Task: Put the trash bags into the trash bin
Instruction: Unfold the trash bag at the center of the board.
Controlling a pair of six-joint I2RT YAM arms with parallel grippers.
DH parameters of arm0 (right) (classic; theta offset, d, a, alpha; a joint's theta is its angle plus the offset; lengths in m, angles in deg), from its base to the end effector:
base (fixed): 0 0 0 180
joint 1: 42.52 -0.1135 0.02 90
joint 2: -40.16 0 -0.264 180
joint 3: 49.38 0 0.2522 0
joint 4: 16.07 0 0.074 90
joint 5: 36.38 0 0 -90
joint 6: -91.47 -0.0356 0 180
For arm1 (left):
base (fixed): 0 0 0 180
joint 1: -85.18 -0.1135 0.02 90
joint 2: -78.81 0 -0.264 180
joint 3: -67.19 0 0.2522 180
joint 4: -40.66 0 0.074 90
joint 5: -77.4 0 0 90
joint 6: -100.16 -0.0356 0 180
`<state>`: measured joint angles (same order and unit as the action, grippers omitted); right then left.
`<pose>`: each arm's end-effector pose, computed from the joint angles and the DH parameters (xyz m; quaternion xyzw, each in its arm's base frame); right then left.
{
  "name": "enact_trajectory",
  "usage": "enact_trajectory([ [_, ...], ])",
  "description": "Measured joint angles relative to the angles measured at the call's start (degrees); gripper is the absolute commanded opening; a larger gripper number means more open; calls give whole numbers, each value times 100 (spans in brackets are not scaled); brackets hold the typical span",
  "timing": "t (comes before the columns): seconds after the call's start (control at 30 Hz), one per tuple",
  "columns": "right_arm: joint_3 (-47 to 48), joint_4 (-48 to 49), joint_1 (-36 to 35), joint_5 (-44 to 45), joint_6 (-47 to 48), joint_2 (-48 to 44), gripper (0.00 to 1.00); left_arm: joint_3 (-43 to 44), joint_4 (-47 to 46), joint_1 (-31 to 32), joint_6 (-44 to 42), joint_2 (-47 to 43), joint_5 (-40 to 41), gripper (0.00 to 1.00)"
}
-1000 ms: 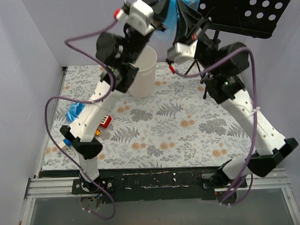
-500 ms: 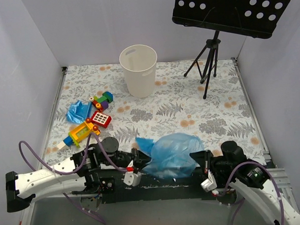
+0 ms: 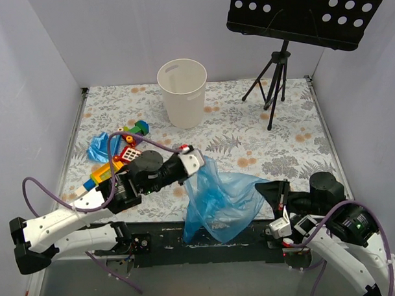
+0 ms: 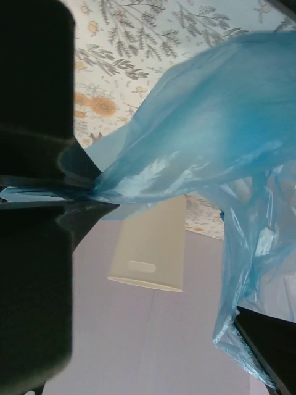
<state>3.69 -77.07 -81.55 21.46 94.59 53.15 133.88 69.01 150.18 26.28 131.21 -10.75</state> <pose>0.0292 0.0481 0.2980 -0.7872 0.1774 -0.0445 0.5890 0.0896 -0.1895 0.3583 0.3171 0.7217 -0.3903 0.4756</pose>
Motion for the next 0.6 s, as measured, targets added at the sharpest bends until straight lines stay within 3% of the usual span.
enact_trajectory([
  [0.13,415,-551,2,358,-190,190,88,444,9,-544,328,179,553,0],
  [0.4,568,-544,2,828,-1084,-57,91,1690,-774,-881,476,1036,898,0],
  [0.6,1843,1263,0,1014,-3759,2127,93,2441,-859,-881,673,1589,1047,0],
])
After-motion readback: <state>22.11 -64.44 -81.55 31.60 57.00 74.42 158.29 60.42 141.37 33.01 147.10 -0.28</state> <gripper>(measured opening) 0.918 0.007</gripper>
